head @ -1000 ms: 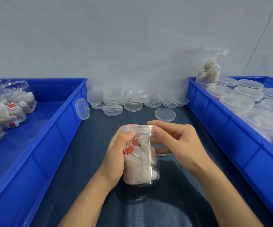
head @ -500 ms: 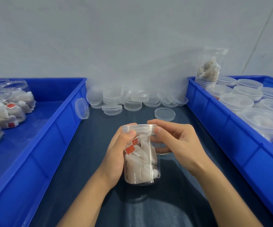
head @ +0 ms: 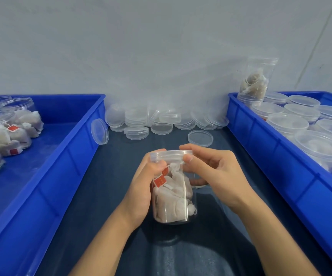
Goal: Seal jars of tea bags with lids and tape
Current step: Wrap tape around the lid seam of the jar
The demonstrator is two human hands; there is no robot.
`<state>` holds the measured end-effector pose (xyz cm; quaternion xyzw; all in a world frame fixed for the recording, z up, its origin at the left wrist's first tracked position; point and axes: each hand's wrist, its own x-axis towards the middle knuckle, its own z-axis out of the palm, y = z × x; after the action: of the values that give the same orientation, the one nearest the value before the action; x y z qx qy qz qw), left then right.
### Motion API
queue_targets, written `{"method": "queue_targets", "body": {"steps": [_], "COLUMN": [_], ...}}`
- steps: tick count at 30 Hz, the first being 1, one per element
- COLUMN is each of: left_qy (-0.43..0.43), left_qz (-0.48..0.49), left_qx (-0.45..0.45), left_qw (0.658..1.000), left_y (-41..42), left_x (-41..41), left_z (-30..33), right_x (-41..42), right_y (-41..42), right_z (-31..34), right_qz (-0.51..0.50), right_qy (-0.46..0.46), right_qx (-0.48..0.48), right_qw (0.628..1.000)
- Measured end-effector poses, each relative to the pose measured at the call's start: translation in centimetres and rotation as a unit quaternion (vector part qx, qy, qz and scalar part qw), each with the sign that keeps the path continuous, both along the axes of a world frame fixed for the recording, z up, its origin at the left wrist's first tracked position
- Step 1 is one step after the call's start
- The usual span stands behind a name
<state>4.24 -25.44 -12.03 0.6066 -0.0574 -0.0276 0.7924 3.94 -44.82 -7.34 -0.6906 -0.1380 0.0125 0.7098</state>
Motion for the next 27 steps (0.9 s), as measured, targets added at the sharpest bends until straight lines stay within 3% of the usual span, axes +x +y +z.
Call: {"method": "queue_targets", "body": {"steps": [27], "left_qy": [-0.023], "left_qz": [-0.022], "left_qx": [-0.026], "left_qw": [0.999], "left_y": [0.0], "left_x": [0.25], "left_z": [0.08], "right_x": [0.3], "right_y": [-0.42], "right_z": [-0.22], "right_qz": [0.001], "right_qy": [0.004], "right_qx": [-0.019], "right_qw": [1.0]}}
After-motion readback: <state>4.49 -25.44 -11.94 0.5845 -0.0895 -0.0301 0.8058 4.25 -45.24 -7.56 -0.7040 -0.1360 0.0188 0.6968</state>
